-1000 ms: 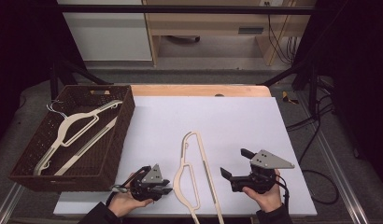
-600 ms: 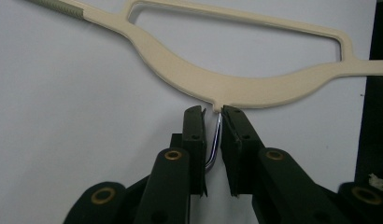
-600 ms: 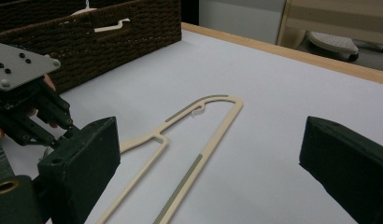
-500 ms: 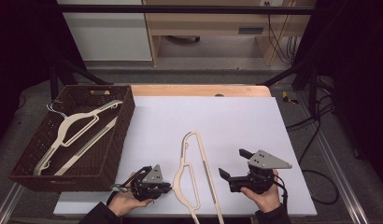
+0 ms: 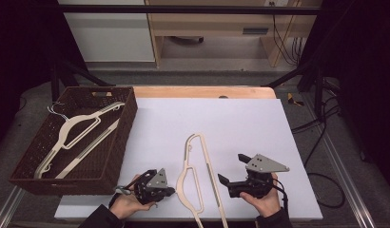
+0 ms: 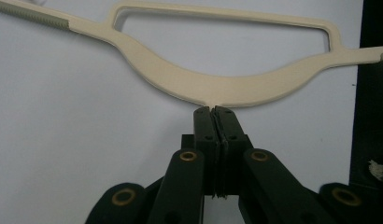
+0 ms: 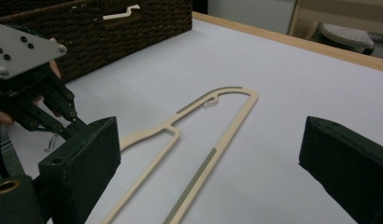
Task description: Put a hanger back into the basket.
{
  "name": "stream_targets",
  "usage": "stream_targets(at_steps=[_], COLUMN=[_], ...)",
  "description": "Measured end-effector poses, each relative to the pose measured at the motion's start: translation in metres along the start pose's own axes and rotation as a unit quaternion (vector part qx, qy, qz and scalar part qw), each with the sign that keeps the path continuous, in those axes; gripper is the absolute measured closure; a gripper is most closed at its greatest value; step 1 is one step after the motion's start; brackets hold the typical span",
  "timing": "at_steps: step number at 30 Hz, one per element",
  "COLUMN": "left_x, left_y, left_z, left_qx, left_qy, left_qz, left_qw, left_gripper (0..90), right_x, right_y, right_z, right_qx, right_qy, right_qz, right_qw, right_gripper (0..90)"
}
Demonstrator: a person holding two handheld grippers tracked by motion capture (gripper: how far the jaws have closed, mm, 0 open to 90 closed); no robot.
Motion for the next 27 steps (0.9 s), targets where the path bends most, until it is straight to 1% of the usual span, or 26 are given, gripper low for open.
stream_targets(at_steps=[2,6,9,11,14,18,20,23,24,26,27], left_x=[0.003,0.010,0.015,0.020,0.026,0.038,0.044,0.052,0.054,0.057,0.058], left_y=[0.003,0.010,0.013,0.015,0.017,0.022,0.023,0.027,0.028,0.029,0.028], left_z=[0.001,0.003,0.004,0.006,0.008,0.010,0.011,0.012,0.013,0.013,0.013], left_qx=[0.001,0.001,0.003,0.006,0.009,0.015,0.019,0.023,0.024,0.026,0.025], left_qy=[-0.001,0.005,0.005,0.008,0.009,0.001,-0.002,-0.002,0.004,0.003,0.007], left_qz=[0.002,0.007,0.004,0.005,-0.002,-0.018,-0.022,-0.020,-0.016,-0.018,-0.016], left_qw=[1.0000,1.0000,1.0000,0.9999,0.9999,0.9997,0.9996,0.9995,0.9996,0.9995,0.9995], left_gripper=[88.7,88.8,88.8,88.8,88.8,88.8,88.8,88.8,88.8,88.8,88.8], right_x=[-0.001,-0.001,-0.001,-0.002,-0.003,-0.004,-0.005,-0.008,-0.009,-0.012,-0.014], right_y=[-0.003,-0.005,-0.009,-0.012,-0.018,-0.025,-0.028,-0.034,-0.036,-0.040,-0.042], right_z=[-0.003,-0.007,-0.013,-0.018,-0.027,-0.036,-0.042,-0.050,-0.053,-0.058,-0.061], right_qx=[0.003,0.009,0.016,0.021,0.028,0.038,0.042,0.049,0.052,0.060,0.063], right_qy=[0.002,0.001,-0.001,0.000,-0.002,-0.004,-0.004,-0.005,-0.006,-0.005,-0.006], right_qz=[-0.002,-0.003,-0.006,-0.010,-0.017,-0.021,-0.024,-0.032,-0.035,-0.041,-0.045], right_qw=[1.0000,1.0000,0.9998,0.9997,0.9995,0.9990,0.9988,0.9983,0.9980,0.9973,0.9970], right_gripper=[5.7,6.8,7.2,7.7,8.1,8.6,9.0,9.7,9.8,10.6,10.3])
Point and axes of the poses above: each handheld gripper's, and its own axes: y roughly backward along the jaws, x roughly out of its top, z roughly to its right, the point moved 1 cm from there along -y, roughly forward along the jaws, and after that the axes turned 8 degrees about z, right-handed, at the moved point
